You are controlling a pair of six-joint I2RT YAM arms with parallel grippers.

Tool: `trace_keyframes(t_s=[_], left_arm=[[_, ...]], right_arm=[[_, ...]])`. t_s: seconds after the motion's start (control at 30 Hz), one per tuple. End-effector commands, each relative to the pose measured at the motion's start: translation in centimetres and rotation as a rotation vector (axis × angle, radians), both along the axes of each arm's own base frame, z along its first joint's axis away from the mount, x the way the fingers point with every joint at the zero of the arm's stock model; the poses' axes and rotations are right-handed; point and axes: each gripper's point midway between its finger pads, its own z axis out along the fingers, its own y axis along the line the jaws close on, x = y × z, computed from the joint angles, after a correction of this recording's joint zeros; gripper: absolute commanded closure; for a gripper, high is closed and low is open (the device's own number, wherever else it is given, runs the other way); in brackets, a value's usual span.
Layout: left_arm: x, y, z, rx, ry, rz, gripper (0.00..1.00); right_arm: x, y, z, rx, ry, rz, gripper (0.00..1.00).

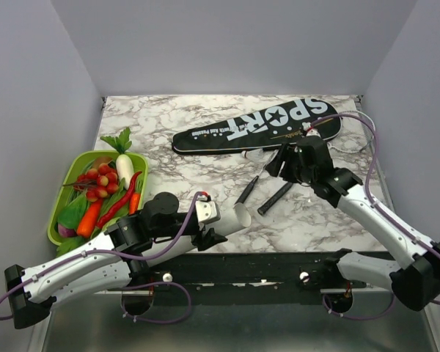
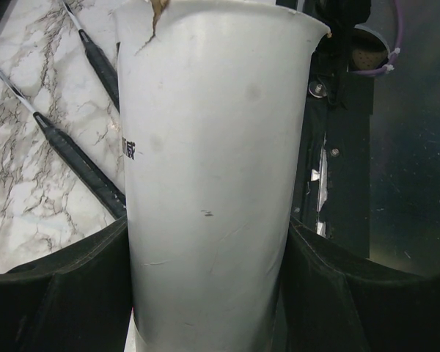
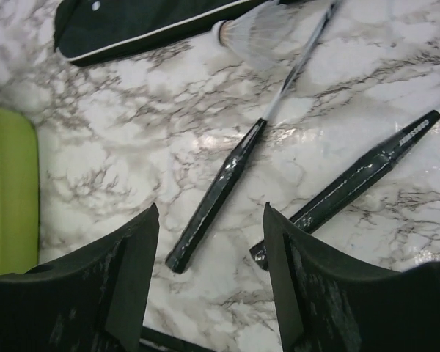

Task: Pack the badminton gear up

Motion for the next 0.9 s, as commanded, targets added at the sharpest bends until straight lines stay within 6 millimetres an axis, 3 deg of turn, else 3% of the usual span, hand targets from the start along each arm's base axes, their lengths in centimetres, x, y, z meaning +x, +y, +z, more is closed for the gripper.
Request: trace_keyframes(t_s=[0.0,0.1,0.13,0.2,0.23,0.3,0.33,0.37,0.47,0.53,0.57,0.73,0.87], left_arm=[[0.0,0.0,0.5,-0.026,0.024,0.019,1.0],[0.0,0.0,0.5,-0.023,0.023,0.02,1.0],[0.0,0.0,0.6,-0.024,0.022,0.021,1.0],[0.0,0.1,0.7,-0.029,0.019,0.023,1.0],[0.1,0.1,0.7,-0.029,0.019,0.028,1.0],[0.0,0.1,0.7,-0.029,0.02,0.028,1.0],[0.0,0.1,0.8,-0.032,0.019,0.028,1.0],[0.0,0.1,0.7,-0.031,0.02,0.027,1.0],[0.1,0.1,0.5,-0.024,0.023,0.031,1.0],[0.1,0.1,0.5,-0.023,0.022,0.033,1.0],[0.1,0.1,0.5,-0.024,0.023,0.031,1.0],[0.2,0.1,0.4,-0.021,0.023,0.034,1.0],[0.2,0.1,0.4,-0.019,0.022,0.035,1.0]], right_arm=[[4.4,-0.5,-1.8,0.111,0.012,-0.116,0.34],[7.2,-0.7,-3.5,0.164,0.015,-0.145,0.35],[7.3,-0.1,-4.0,0.198,0.034,-0.111,0.36],[9.1,-0.5,-4.0,0.227,0.006,-0.122,0.37],[9.4,-0.4,-5.6,0.233,0.053,-0.123,0.37],[11.1,-1.0,-5.5,0.278,0.035,-0.137,0.39],[11.6,-0.9,-6.8,0.291,0.075,-0.138,0.39],[12.3,-1.3,-6.8,0.298,0.072,-0.147,0.39],[13.5,-1.1,-8.6,0.317,0.098,-0.125,0.39],[14.2,-0.3,-8.2,0.361,0.097,-0.078,0.39],[14.5,0.0,-9.3,0.363,0.118,-0.069,0.39],[15.9,1.5,-9.5,0.422,0.107,-0.01,0.4],[16.7,2.2,-10.7,0.446,0.144,-0.004,0.42]])
